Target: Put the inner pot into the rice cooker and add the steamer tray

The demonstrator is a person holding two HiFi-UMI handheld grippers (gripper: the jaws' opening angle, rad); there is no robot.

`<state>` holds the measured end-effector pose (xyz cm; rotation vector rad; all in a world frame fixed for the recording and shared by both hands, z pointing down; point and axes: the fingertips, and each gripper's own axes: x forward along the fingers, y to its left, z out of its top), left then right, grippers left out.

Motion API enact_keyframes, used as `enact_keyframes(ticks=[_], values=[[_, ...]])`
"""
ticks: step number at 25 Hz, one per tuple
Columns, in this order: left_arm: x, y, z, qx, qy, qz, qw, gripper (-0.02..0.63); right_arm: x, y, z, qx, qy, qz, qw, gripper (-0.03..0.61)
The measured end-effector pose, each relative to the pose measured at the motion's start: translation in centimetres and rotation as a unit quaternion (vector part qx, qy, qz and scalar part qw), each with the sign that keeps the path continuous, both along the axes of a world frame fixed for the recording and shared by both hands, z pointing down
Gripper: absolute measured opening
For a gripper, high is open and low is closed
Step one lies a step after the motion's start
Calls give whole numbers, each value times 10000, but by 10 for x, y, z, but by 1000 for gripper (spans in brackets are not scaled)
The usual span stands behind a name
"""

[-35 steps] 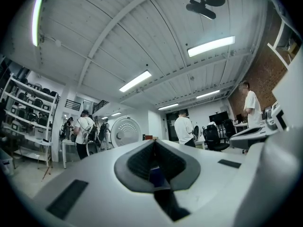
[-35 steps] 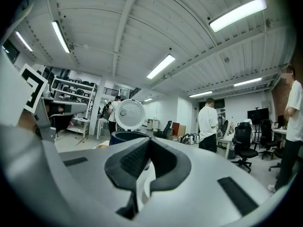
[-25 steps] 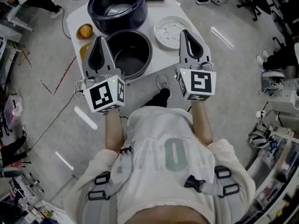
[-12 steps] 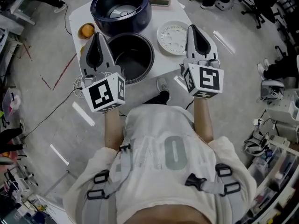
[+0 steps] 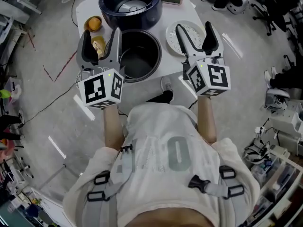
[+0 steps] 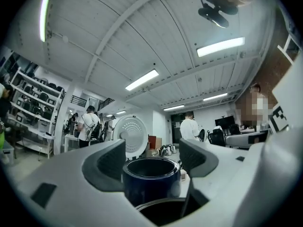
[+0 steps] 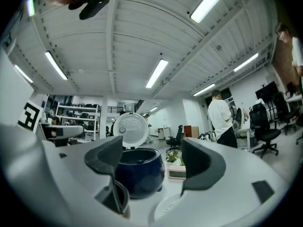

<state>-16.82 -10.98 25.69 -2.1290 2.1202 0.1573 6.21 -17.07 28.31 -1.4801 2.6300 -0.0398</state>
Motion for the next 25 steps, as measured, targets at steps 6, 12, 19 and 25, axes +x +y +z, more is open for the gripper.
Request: enact_keyframes(ticks=[6, 12, 19, 25], values=[[-8, 1, 9, -180, 207, -13, 9996, 334, -4, -4, 7, -319, -236, -326, 9987, 383], [-36, 7, 55, -749, 1103, 164, 9909, 336, -22, -9, 41, -972, -354, -848, 9910, 383], [-82, 31, 133, -1079, 2931, 375, 9492, 334, -57, -10, 92, -1944, -831, -1619, 9639, 382], [-76, 38, 170, -943, 4318, 1053, 8908, 333, -82, -7, 133, -2953, -1887, -2228, 9097, 382]])
